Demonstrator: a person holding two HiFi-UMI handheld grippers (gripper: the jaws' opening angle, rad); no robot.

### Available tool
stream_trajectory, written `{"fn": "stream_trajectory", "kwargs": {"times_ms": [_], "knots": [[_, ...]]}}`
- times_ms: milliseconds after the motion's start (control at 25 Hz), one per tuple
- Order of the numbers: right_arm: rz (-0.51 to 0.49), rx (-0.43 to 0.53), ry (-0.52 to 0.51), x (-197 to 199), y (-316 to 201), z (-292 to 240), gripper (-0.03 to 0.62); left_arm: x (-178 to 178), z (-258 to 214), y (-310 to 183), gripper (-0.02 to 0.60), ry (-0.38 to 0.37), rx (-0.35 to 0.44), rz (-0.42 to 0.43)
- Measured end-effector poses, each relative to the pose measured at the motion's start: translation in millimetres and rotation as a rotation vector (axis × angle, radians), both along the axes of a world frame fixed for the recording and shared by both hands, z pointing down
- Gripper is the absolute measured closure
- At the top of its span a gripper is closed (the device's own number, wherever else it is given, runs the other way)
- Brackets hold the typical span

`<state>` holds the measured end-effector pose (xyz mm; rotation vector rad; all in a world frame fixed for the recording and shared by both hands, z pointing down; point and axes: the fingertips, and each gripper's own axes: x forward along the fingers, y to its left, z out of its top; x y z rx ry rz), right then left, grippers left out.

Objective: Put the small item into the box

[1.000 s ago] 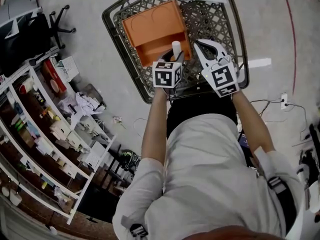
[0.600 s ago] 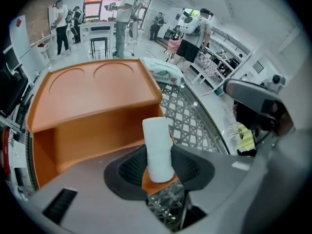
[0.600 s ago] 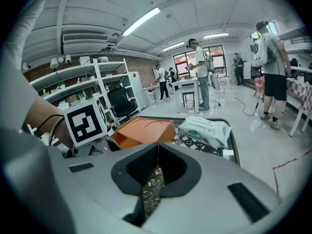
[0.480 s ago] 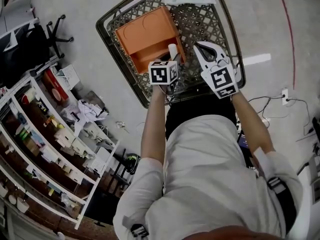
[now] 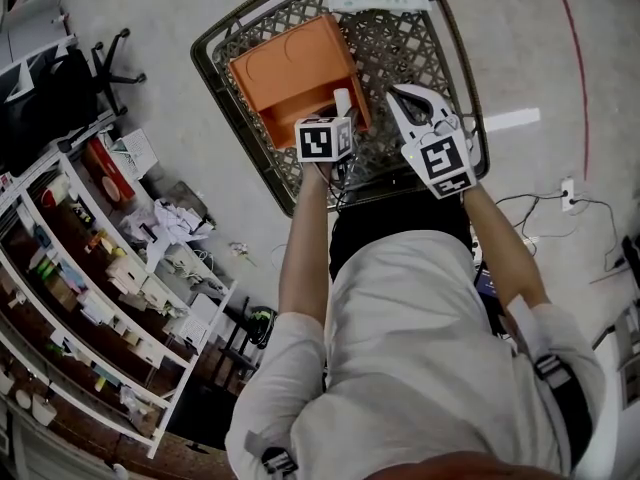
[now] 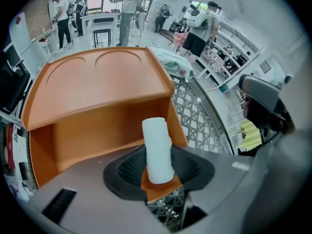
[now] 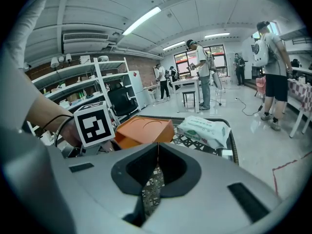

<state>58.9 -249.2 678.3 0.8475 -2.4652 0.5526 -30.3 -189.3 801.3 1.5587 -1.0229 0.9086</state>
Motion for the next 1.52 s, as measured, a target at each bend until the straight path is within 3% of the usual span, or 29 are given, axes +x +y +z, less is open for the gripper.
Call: {"fn": "stream_trajectory", "kwargs": {"times_ms": [360,720,960,1080,1360,1520], "knots": [[-0.009,0.001,0.012,7.0,-1.8,-3.5,0.589,7.2,-2.4,0.0,0.431,0.016,-0.024,0.004],[-0.064,0.031,0.004,-12.6,1.4,-16.0,0.589,-9.9,-23.9,3.3,0.431,-0.005,0.047,-0.096],[-0.142,0.068,-0.010,-45.3,15.5,-33.8,0.589,-35.4,-71.4,3.5,0.438,-0.061,0.256,-0.161],[-0.173,0.092,-0.020,-60.6,28.7,-44.2,0.589,-53.0,-101.2,9.2,0.559,-0.111,0.380,-0.202],[-0.217,0.167,-0.033,-85.9,61.3,-79.5,0.589,-84.3,-162.7,44.5,0.569,-0.162,0.563,-0.318],[-0.205,0.193,-0.039,-92.3,75.5,-99.3,0.589,-93.6,-196.3,63.1,0.569,-0.151,0.663,-0.392]]}}
